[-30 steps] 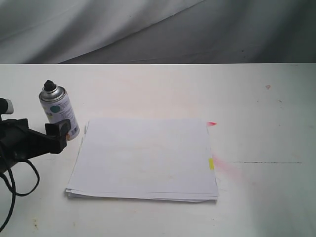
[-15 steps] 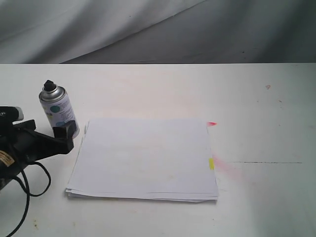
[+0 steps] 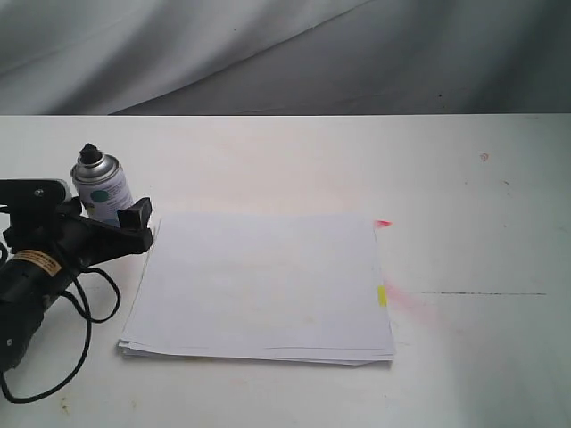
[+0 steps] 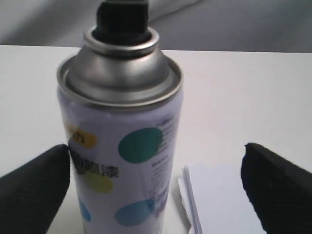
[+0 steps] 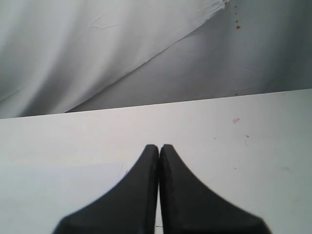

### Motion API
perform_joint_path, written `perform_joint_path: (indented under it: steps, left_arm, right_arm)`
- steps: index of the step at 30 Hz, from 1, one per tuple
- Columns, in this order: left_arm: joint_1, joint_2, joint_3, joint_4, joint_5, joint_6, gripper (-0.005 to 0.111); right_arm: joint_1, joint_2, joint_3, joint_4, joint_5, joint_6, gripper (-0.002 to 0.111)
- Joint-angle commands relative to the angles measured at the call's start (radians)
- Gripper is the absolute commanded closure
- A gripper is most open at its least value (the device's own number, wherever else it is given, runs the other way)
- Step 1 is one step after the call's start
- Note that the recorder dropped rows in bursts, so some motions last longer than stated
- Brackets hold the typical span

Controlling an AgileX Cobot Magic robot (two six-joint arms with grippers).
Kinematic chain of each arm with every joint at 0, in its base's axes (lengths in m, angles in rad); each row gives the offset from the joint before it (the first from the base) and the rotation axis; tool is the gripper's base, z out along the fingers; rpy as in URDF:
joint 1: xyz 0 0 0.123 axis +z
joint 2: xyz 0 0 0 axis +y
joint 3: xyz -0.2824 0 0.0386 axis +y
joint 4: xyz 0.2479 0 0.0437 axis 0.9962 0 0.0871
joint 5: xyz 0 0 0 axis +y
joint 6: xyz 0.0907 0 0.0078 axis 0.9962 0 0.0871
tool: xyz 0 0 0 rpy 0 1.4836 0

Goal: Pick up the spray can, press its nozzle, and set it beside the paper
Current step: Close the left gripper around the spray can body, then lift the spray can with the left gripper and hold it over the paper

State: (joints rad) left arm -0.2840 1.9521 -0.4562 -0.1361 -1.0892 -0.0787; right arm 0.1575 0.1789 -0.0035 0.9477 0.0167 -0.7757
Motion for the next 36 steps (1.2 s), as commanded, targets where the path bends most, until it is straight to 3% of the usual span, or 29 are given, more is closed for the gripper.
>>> perform_joint_path:
  steps: [1,17,19,21,26,27,30,36]
  left_arm:
    - [-0.007,0.043,-0.058,-0.034,0.024,0.038,0.018]
    - [-0.005,0.132,-0.191,-0.143,0.074,0.117,0.019]
    - [-0.005,0.132,-0.191,-0.156,0.074,0.124,0.024]
    - [-0.005,0.132,-0.191,-0.156,0.074,0.136,0.038]
    - [-0.005,0.130,-0.191,-0.156,0.074,0.142,0.102]
    - [-0.005,0.118,-0.191,-0.149,0.074,0.182,0.106]
    - [-0.005,0.038,-0.191,-0.131,0.103,0.305,0.107]
    - [-0.005,-0.205,-0.195,-0.077,0.414,0.400,0.107]
  right_arm:
    - [-0.007,-0.001,0.004,0.005,-0.004,-0.001,0.108]
    - [-0.007,-0.001,0.004,0.005,-0.004,-0.001,0.108]
    - [-0.007,-0.001,0.004,0.005,-0.004,-0.001,0.108]
    - [-0.007,-0.001,0.004,0.005,-0.004,-0.001,0.108]
    - [-0.007,-0.001,0.004,0.005,-0.004,-0.001,0.108]
    - [-0.007,-0.001,0.004,0.005,-0.004,-0.001,0.108]
    - [-0.007,-0.001,0.004,0.005,-0.004,-0.001,0.108]
    - [-0.007,-0.001,0.004,0.005,-0.004,-0.001,0.108]
